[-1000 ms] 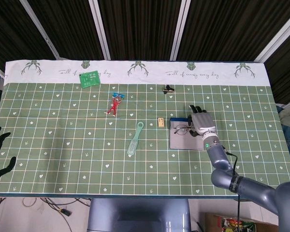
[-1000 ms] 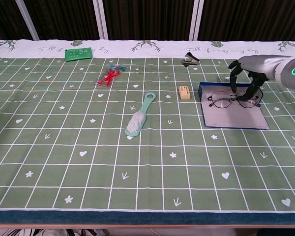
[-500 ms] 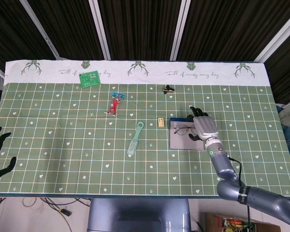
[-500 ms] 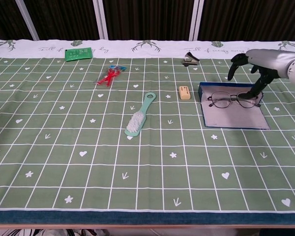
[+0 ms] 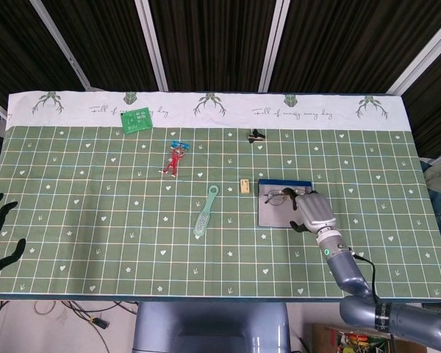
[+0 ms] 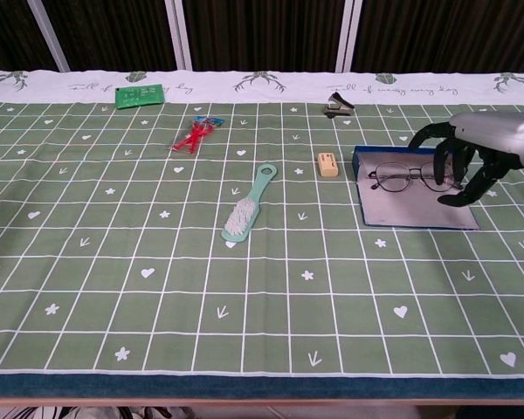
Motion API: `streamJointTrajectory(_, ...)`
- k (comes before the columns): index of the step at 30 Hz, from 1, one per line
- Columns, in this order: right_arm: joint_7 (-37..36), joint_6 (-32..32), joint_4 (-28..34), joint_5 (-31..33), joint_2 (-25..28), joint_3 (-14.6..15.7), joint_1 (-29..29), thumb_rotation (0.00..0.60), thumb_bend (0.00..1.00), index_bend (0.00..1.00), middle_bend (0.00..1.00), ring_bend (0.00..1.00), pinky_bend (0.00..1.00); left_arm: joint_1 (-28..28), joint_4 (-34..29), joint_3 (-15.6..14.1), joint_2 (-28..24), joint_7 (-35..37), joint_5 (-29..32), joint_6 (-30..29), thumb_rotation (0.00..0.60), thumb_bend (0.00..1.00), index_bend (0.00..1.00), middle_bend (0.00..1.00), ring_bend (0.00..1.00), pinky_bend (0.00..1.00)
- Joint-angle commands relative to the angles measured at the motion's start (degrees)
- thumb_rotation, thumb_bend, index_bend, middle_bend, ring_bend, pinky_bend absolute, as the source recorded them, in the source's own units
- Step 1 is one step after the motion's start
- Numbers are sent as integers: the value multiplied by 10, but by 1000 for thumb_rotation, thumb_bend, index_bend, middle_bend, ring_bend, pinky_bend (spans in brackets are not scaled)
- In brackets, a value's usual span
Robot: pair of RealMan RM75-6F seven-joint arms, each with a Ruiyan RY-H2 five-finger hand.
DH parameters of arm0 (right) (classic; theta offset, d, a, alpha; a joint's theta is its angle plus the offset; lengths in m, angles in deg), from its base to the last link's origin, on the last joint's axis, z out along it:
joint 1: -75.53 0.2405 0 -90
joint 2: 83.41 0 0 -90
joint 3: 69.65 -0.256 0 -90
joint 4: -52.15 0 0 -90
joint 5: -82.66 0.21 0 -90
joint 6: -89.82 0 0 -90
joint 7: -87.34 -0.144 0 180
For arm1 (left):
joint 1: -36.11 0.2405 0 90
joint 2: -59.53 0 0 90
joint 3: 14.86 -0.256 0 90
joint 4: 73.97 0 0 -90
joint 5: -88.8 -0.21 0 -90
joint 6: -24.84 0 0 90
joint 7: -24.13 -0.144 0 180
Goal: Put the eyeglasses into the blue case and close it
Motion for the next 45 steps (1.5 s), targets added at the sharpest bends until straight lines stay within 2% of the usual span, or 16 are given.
streamJointTrajectory(1,11,-4,-5,13,-6,0,4,600,355,170,721,695,550,0,0,0,0,1,1,0,600,356,137,0,0,0)
streamJointTrajectory(9,31,-12,-21,35,-19,4,9,600,370,170,752,719,566,-1,0,1,-1,1,3,4,600,356,137,0,0,0)
streamJointTrajectory(45,42,-32,-56,57,-40,7,13,600,438,169,762,723,566,-2,1,1,-2,-2,5,5,600,356,141,0,0,0)
